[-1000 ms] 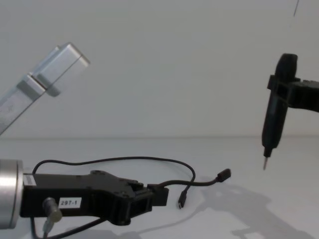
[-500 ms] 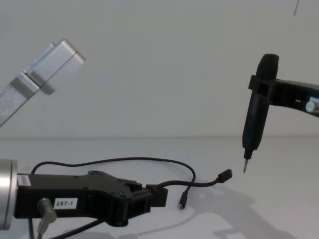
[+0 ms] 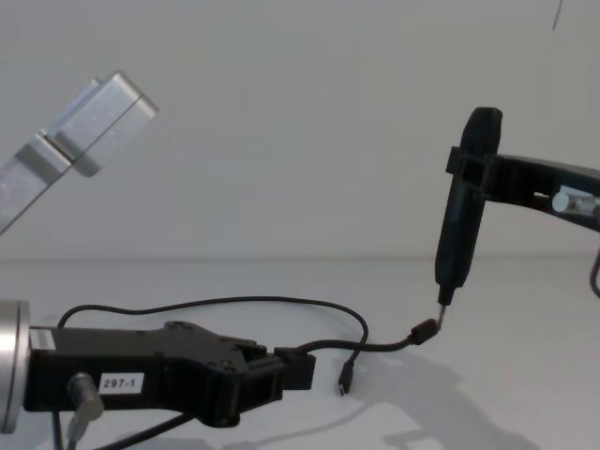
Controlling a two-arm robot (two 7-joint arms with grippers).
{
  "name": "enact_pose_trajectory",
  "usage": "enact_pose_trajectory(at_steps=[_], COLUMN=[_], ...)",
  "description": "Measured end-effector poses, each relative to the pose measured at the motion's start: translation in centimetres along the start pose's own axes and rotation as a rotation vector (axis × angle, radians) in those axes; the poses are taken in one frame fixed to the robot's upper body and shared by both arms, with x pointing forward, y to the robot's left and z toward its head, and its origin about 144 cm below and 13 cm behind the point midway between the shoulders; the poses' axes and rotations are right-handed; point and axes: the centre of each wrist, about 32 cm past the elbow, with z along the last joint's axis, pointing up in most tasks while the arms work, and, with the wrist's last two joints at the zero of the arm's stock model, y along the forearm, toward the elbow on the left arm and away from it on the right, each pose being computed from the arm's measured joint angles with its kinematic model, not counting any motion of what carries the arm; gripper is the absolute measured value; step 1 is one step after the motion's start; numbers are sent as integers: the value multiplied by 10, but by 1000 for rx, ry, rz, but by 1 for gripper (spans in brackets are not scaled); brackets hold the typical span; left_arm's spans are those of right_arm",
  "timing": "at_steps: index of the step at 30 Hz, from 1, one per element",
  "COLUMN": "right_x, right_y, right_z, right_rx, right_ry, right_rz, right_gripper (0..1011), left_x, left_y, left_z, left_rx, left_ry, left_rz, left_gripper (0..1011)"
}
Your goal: Pick up the data cable with the one hand.
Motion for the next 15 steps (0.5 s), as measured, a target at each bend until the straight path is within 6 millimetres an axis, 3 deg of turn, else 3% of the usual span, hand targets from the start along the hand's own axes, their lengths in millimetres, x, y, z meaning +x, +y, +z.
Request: enact_pose_trajectory(at_steps=[15], right_x=[-2], right_y=[4], right_z=[-1], right_rx=[-1], right_ry=[5], right_rz=[7], right_gripper=[279], left_x=[0], left_y=[0], left_z=[0], left_rx=[-1], left_ry=[0], left_rz=[-1], left_gripper=[48])
